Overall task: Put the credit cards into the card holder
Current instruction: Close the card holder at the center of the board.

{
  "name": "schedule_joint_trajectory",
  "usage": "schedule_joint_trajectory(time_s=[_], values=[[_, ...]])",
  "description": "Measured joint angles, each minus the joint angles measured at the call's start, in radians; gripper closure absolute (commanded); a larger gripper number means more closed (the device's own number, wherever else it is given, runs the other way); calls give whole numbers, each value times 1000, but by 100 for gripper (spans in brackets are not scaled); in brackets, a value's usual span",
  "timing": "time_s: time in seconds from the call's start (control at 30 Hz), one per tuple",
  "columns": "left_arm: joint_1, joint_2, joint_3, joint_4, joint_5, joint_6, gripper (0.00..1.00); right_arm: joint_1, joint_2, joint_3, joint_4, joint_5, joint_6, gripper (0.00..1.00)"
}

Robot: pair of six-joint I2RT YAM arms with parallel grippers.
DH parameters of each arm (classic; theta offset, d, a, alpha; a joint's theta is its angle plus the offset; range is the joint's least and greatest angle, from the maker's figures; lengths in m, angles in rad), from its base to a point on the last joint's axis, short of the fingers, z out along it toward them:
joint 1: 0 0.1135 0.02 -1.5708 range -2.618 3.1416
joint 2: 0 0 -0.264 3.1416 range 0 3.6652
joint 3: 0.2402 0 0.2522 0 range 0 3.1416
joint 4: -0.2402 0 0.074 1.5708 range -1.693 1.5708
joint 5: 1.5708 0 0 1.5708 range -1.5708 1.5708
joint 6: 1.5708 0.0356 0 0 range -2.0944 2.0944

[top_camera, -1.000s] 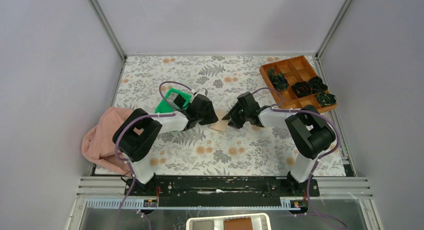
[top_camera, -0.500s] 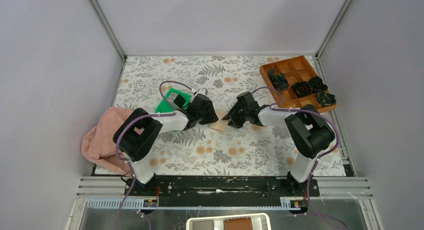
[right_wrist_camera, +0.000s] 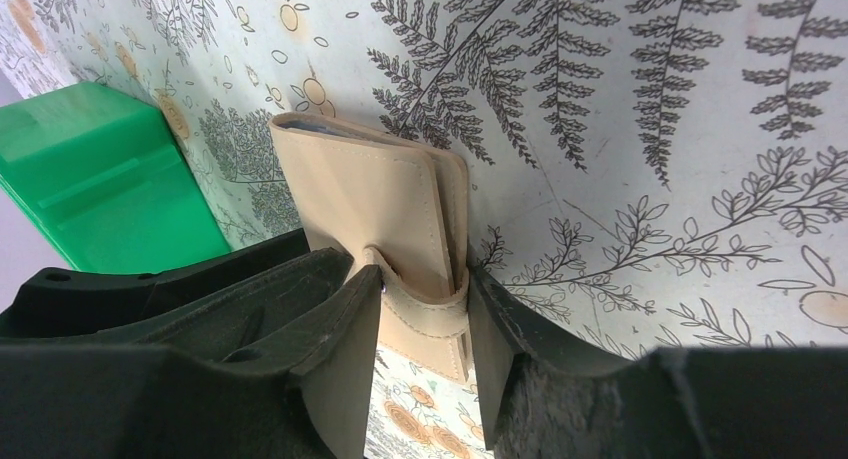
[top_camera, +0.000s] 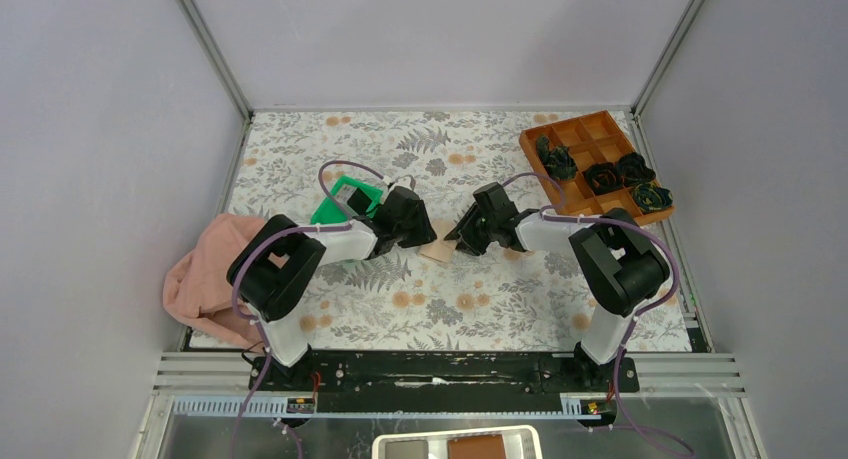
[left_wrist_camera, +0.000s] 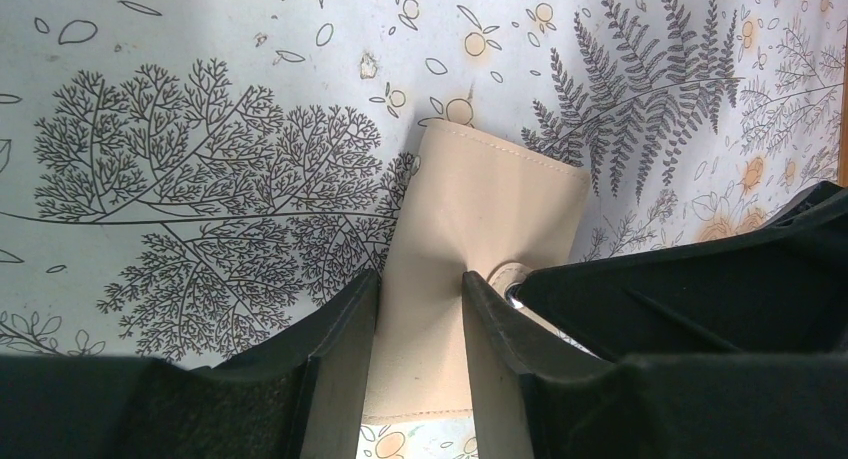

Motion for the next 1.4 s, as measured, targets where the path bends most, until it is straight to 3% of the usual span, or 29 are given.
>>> schedule_joint_trajectory(time_s=[0.87,1.13,1.4], values=[[13,19,5,29,-2,0,57,-1,36,4,32,10,-10,63],[20,26,9,46,-12,0,54,-3,44,-4,96,14,-18,46],[18,36,51,-4,-11,6,50,6,26,32,76,26,-106,43]])
